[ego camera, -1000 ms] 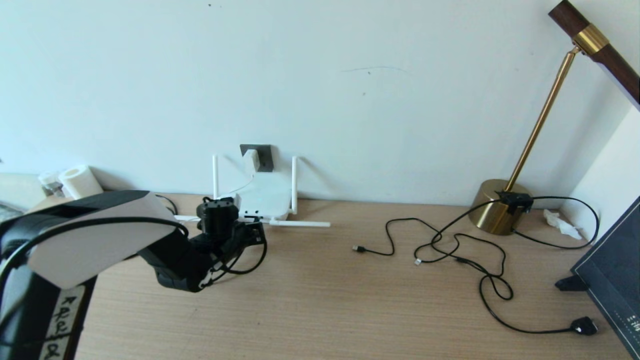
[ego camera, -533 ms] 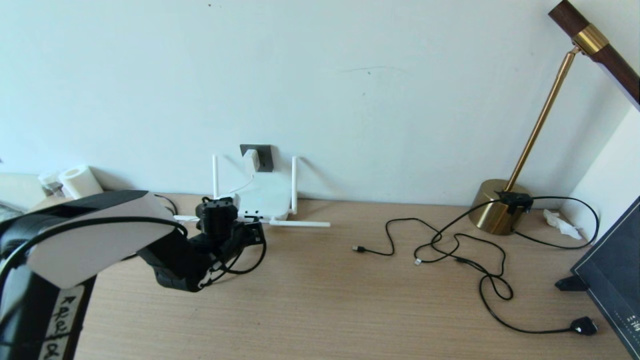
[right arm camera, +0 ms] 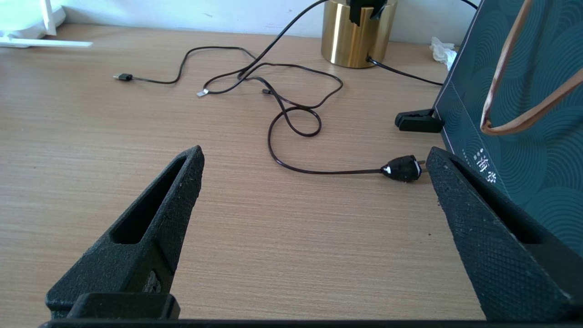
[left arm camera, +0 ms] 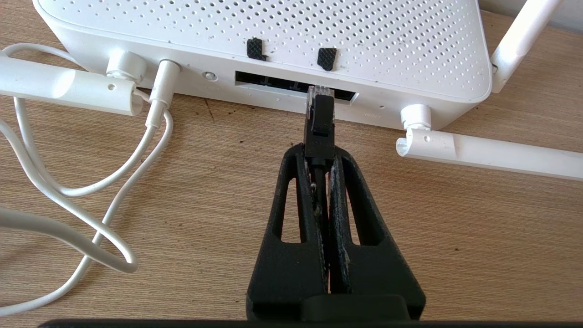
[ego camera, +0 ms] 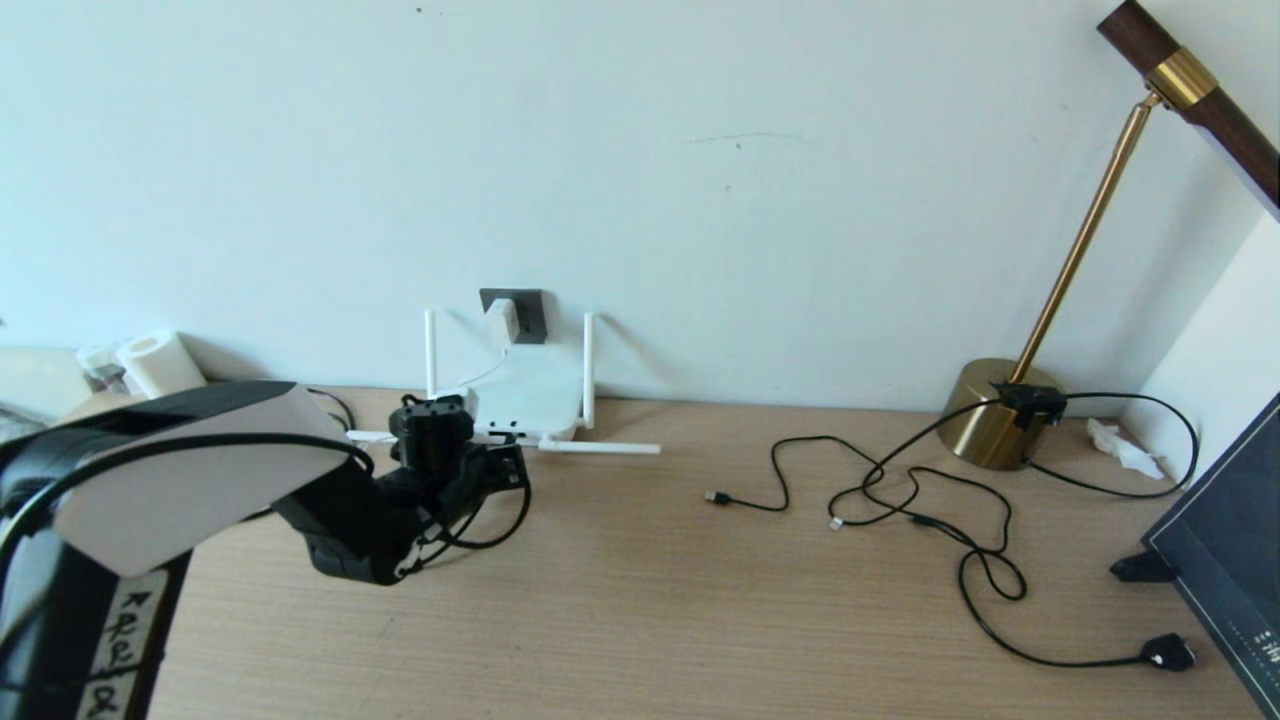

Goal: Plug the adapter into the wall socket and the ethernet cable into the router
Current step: Plug cable into router interface

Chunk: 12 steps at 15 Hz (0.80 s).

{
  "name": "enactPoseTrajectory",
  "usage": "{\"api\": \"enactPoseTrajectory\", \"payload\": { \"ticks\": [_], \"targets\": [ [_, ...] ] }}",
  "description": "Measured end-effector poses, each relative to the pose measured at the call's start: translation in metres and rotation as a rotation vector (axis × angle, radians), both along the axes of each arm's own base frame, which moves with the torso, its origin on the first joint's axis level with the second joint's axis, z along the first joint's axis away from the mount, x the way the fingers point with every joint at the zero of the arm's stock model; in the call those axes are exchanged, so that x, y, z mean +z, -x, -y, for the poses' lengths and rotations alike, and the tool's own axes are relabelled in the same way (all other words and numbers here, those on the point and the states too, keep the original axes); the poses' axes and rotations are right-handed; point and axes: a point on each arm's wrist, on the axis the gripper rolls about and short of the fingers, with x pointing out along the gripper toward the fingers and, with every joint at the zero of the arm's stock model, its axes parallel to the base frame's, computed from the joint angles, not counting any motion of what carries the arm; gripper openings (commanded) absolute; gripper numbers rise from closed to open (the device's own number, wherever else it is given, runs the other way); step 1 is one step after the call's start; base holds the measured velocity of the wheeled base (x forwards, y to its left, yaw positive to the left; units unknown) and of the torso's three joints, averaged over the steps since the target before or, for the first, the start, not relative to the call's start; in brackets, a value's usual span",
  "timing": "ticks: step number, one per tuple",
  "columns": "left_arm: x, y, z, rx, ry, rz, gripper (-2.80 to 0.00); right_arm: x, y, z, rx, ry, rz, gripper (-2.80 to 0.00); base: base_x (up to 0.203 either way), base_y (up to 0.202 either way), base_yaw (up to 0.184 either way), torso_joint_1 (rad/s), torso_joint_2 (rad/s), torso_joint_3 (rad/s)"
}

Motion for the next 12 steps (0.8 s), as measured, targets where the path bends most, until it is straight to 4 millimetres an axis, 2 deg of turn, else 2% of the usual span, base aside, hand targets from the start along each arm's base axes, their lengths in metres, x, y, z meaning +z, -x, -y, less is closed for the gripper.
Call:
{"api": "enactPoseTrajectory", "payload": {
  "ticks": [12],
  "targets": [
    [0.0035,-0.0048,0.0005,0.001,0.003,0.012,-2.8,0.0,0.0,0.0,0.0,0.0,0.0,0.0,0.0,0.0,0.0,0.0,0.0,0.0]
  ]
}}
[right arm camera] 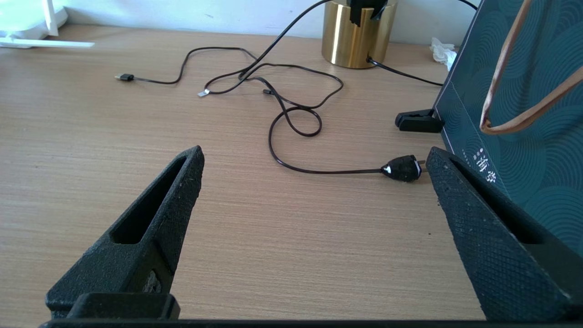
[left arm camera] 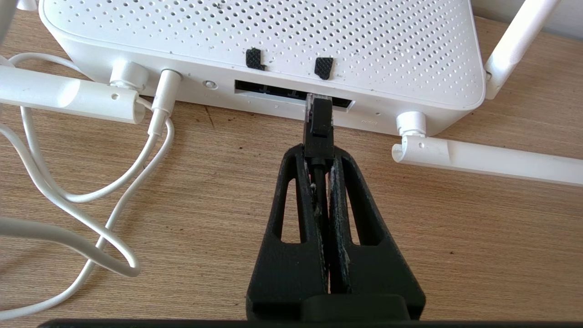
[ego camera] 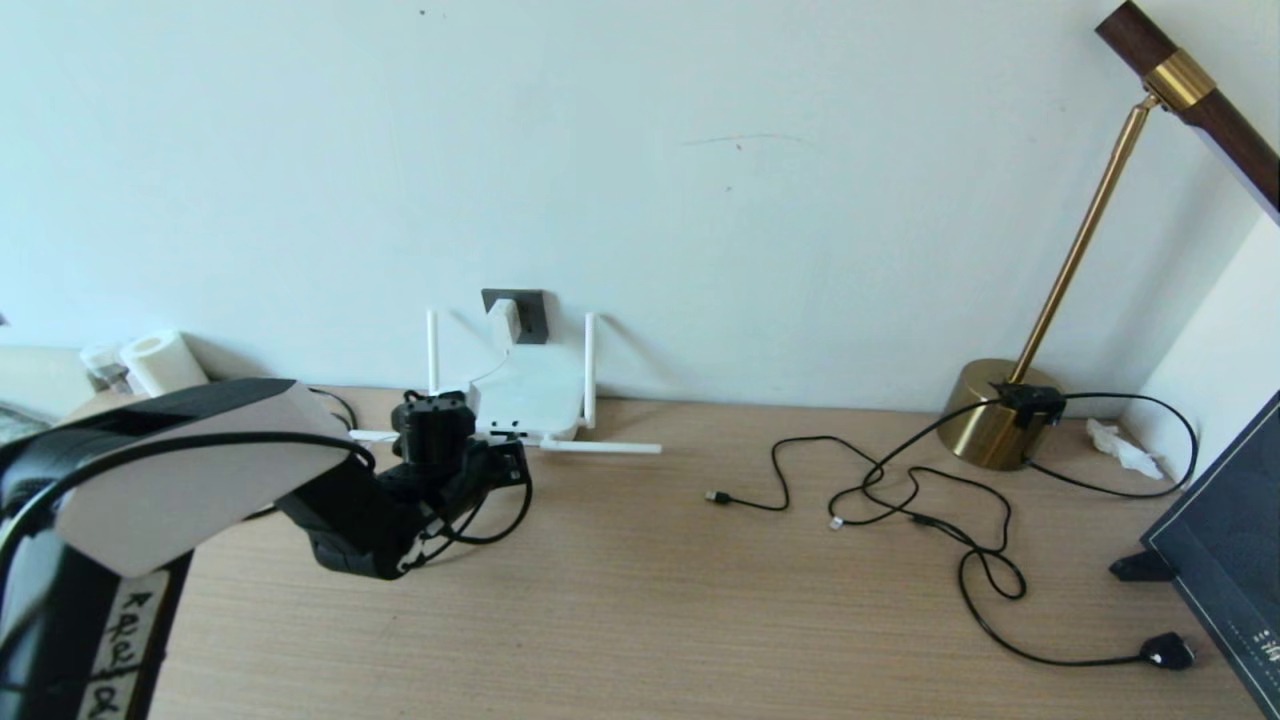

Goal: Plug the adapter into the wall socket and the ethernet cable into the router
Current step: Plug cable into router interface

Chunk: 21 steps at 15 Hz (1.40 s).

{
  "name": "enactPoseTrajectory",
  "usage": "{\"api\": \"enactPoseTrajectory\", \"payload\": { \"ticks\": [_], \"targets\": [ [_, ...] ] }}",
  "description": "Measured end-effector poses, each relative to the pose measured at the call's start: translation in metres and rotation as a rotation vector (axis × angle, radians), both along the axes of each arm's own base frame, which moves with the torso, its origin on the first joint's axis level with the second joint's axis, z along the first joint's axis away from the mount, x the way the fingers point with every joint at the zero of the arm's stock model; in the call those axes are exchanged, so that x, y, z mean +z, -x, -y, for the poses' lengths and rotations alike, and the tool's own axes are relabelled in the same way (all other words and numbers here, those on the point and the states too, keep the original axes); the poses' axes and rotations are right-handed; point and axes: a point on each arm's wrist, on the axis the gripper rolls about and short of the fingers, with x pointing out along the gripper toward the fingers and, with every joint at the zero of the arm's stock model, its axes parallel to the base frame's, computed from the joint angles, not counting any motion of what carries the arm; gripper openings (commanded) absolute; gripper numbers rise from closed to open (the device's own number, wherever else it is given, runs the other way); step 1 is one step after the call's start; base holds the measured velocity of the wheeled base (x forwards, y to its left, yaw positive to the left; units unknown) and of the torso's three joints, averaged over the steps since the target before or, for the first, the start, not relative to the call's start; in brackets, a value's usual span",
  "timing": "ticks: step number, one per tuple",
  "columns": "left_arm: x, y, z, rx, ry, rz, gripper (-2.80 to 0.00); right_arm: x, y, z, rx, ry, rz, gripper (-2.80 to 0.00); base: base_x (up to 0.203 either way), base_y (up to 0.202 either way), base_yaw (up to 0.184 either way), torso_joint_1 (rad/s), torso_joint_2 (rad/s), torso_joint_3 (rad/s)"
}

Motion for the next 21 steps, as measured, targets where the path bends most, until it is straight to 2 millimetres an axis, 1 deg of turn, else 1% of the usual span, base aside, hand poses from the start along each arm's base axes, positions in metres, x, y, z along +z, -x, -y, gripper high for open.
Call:
{"api": "enactPoseTrajectory", "payload": {
  "ticks": [10,21],
  "targets": [
    [-0.0031,-0.0022,-0.0059,0.003,0.001,-0.004,-2.8,0.0,0.0,0.0,0.0,0.0,0.0,0.0,0.0,0.0,0.0,0.0,0.0,0.0],
    [-0.0074,-0.0008,-0.0064,0.003,-0.003,-0.02,-2.8,0.0,0.0,0.0,0.0,0.0,0.0,0.0,0.0,0.0,0.0,0.0,0.0,0.0]
  ]
}}
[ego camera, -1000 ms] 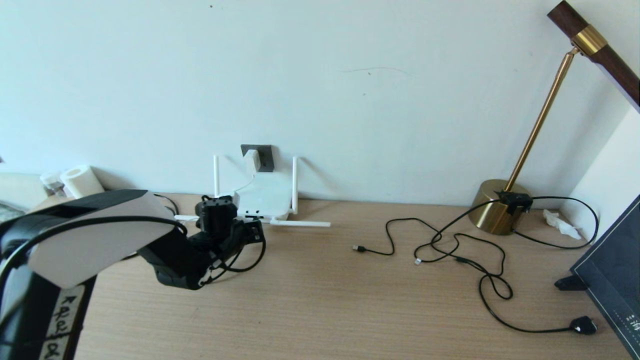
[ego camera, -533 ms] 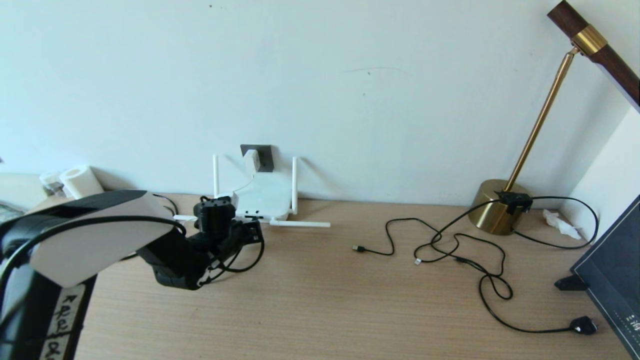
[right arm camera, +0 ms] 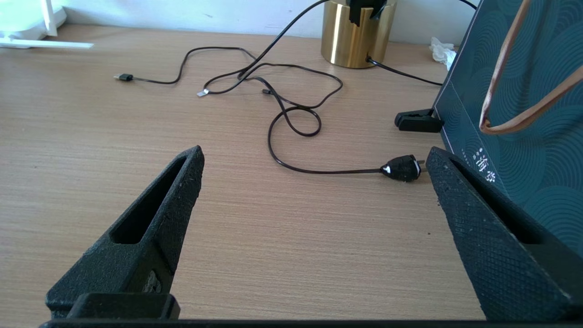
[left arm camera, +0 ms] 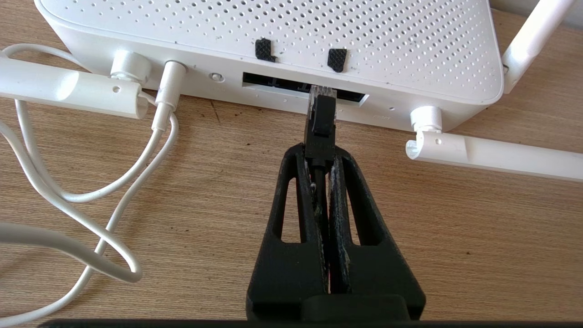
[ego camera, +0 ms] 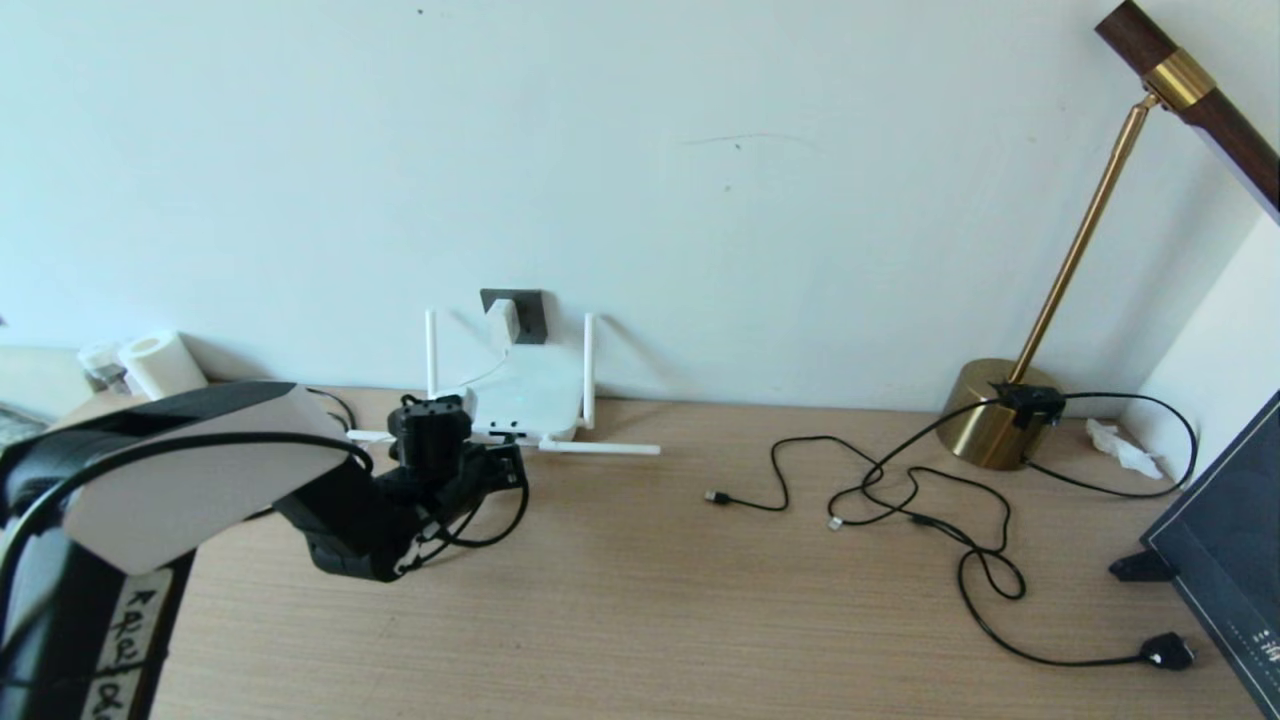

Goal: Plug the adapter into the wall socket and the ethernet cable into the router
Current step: Plug cable into router interface

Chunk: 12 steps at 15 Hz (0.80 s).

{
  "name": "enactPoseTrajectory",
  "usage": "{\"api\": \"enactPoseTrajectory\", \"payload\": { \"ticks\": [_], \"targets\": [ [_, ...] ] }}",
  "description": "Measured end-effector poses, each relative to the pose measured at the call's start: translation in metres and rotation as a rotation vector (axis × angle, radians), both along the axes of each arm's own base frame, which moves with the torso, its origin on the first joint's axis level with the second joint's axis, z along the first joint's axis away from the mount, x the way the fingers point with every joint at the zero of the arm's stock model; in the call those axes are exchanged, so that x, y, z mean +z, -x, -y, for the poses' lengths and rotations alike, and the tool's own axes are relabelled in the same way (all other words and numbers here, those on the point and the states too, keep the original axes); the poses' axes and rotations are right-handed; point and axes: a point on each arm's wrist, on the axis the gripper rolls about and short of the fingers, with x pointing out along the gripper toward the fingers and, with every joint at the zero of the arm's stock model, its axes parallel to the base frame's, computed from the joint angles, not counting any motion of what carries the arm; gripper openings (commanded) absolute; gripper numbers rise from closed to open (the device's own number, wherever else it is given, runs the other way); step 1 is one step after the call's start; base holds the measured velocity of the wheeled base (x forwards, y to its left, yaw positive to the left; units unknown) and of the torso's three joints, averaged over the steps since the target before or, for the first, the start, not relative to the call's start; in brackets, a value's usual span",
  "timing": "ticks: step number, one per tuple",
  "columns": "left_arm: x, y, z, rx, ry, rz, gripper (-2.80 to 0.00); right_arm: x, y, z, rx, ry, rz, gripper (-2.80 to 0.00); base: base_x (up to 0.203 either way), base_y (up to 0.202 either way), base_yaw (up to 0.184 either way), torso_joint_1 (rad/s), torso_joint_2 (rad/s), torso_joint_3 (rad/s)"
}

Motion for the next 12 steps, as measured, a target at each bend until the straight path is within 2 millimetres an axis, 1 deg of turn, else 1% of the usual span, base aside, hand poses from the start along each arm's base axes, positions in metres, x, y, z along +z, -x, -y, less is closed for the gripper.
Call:
{"api": "enactPoseTrajectory", "payload": {
  "ticks": [12],
  "targets": [
    [0.0054,-0.0027,0.0008,0.0,0.001,0.008,-2.8,0.0,0.0,0.0,0.0,0.0,0.0,0.0,0.0,0.0,0.0,0.0,0.0,0.0]
  ]
}}
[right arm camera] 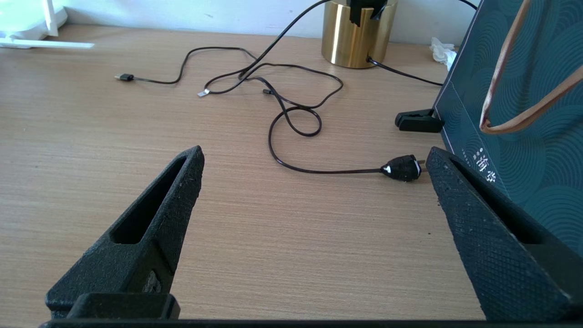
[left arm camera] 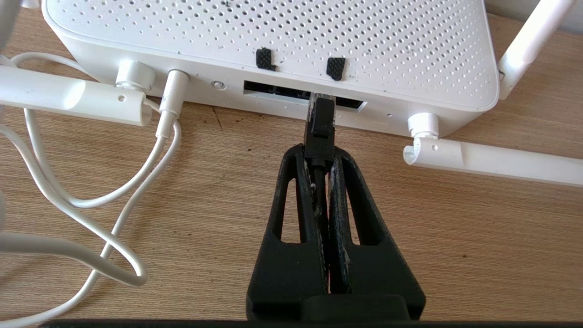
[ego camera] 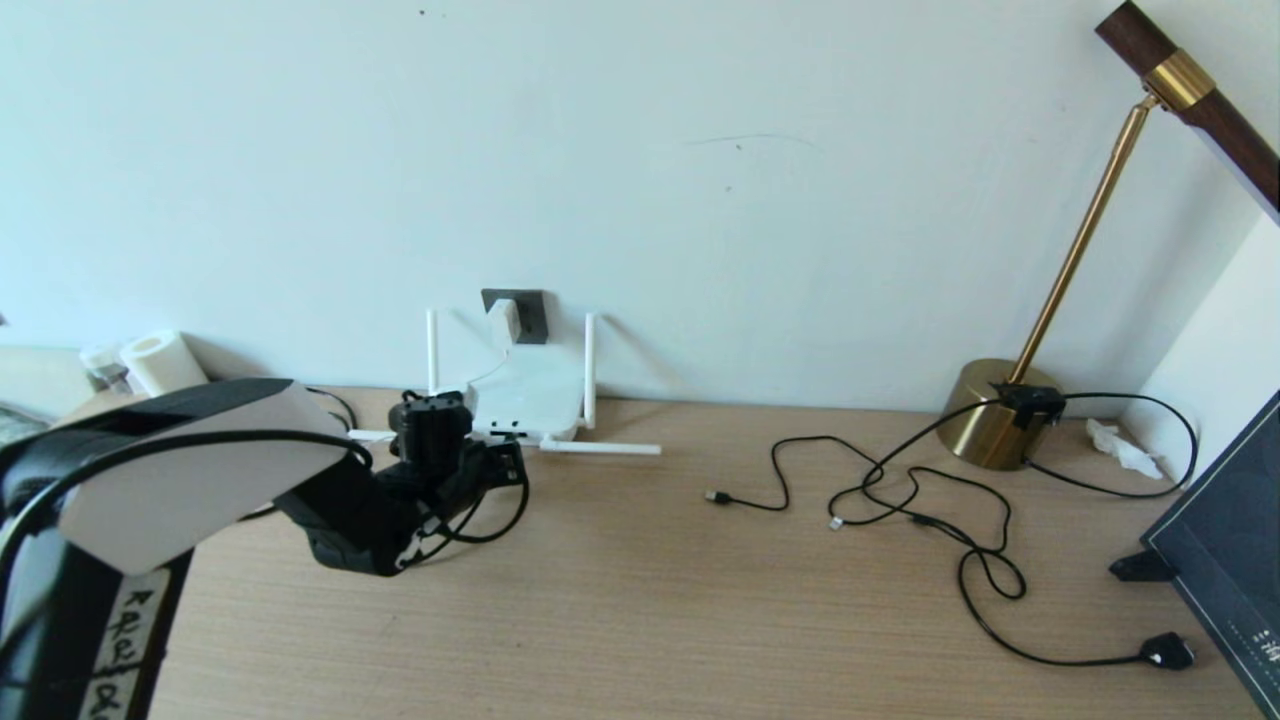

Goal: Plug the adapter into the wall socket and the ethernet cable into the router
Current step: Plug cable into router interface

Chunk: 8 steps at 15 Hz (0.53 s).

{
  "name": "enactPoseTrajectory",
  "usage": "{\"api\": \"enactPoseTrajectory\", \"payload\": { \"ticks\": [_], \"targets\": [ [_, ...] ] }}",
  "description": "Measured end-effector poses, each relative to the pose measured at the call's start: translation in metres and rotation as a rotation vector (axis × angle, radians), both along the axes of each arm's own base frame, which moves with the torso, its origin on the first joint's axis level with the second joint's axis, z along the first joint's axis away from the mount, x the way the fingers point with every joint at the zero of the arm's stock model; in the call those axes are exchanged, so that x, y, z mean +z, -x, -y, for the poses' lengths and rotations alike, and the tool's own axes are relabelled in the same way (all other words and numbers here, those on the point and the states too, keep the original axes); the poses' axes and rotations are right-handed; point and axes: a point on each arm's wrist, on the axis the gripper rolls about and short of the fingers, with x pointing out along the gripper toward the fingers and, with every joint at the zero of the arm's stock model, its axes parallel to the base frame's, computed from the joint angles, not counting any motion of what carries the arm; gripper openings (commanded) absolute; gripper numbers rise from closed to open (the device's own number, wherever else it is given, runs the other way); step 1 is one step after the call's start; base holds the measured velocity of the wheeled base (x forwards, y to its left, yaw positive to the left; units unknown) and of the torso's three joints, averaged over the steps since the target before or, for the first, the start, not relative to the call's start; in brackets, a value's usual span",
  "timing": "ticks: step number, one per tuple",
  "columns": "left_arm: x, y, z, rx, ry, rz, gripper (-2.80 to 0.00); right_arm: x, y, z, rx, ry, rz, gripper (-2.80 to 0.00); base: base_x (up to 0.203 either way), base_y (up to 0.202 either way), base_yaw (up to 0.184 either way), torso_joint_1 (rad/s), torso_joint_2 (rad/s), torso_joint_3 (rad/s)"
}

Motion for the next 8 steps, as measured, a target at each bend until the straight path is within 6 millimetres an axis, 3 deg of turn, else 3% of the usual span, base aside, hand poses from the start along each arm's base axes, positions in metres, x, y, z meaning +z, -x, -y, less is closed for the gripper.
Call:
{"api": "enactPoseTrajectory", "payload": {
  "ticks": [8],
  "targets": [
    [0.0001,-0.0004,0.0,-0.002,-0.006,0.005,-2.8,0.0,0.0,0.0,0.0,0.0,0.0,0.0,0.0,0.0,0.0,0.0,0.0,0.0]
  ]
}}
